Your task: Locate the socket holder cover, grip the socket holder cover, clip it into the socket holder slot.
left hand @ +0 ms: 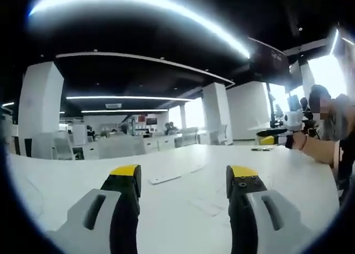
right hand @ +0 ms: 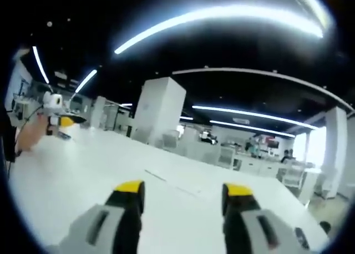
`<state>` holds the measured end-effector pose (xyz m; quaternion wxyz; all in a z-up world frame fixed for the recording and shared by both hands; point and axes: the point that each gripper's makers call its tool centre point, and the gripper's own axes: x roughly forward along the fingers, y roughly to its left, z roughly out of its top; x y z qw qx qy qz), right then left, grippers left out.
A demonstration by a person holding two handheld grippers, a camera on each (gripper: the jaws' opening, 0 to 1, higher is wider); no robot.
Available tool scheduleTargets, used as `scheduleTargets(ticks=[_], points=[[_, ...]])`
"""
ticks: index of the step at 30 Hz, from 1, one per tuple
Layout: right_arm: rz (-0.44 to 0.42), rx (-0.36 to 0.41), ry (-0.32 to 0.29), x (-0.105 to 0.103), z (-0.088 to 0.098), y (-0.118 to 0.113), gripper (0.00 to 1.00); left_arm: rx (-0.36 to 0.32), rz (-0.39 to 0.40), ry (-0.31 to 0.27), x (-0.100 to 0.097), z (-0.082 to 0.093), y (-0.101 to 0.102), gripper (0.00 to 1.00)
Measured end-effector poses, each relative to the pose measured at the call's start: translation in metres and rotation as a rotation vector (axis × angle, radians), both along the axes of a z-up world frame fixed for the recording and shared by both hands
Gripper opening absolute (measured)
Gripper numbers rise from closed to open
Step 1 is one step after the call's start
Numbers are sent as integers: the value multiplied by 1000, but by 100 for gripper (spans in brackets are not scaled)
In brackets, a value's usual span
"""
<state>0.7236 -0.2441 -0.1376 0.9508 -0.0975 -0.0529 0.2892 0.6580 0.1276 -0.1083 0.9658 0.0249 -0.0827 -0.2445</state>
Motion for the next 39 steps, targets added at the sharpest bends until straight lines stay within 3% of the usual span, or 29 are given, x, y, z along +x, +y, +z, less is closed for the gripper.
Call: scheduleTargets(ticks=[2,5,12,21,26,39], points=[[-2,2,-3,0,1,0,57,0,1,-1,0,0,0,62],[-13,41,-34,-2,18,-1,57,15,2,5,2,-2,0,62],[-7,36,-35,3,29,3,57,40,20,20,8,-9,5,61],[20,-61,-30,4,40,17,57,47,29,20,11,-10,7,61],[33,-101,7,8,40,23,57,46,33,17,12,-9,9,60],[82,-218,163,4,19,43,57,56,32,43,16,-17,9,59]])
